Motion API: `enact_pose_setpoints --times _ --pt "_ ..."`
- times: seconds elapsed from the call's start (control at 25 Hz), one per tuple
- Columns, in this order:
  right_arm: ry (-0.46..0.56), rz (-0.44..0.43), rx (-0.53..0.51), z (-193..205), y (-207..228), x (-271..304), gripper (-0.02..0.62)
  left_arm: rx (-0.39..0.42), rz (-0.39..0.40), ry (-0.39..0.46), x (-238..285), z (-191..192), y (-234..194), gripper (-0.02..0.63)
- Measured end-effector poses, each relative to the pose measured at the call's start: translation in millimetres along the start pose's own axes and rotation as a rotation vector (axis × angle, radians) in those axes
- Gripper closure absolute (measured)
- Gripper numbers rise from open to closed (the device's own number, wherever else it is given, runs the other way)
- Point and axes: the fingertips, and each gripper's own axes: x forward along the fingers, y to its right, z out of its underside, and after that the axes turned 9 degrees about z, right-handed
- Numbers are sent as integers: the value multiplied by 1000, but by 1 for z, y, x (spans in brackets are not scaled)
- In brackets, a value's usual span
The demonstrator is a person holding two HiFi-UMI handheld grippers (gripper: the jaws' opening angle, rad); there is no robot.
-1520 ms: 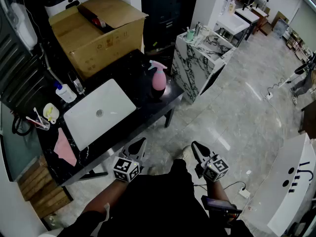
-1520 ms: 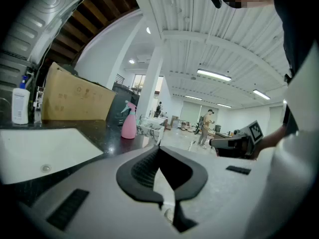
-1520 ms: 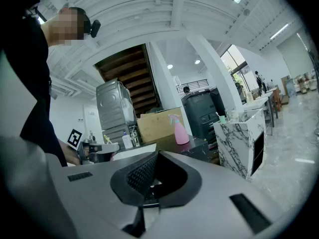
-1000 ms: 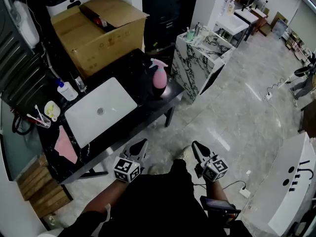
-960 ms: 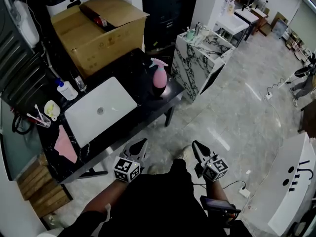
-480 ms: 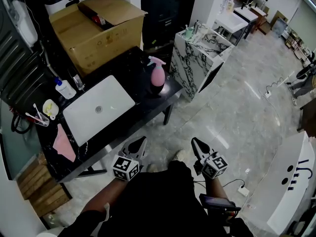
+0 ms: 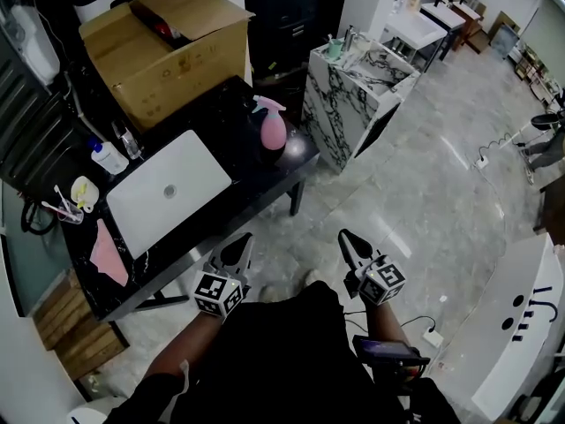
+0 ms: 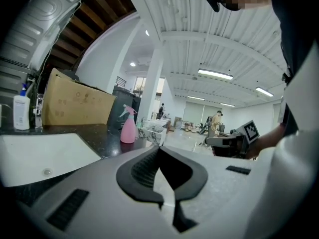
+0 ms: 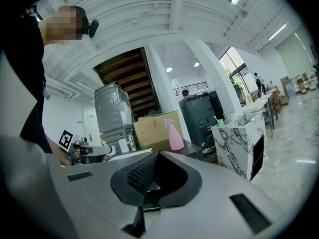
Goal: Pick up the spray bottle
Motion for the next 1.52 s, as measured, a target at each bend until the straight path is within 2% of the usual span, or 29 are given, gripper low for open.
enact_pose_setpoints --times 0.36,0.64,0.96,1.28,1.52 --pt "-26 -39 -90 -20 40 26 569 -24 -71 -2 39 -13 -8 598" --pt "-50 -92 -106 -35 72 46 569 -29 -133 0 74 -25 -16 598" --pt "-66 -188 -102 -43 97 77 569 -1 -196 52 105 -50 -18 598" --pt "-95 -258 -77 -42 103 103 569 -27 -303 43 94 -44 -27 598" --pt "-130 -262 -65 -33 94 132 569 -55 -325 27 87 -35 -49 598"
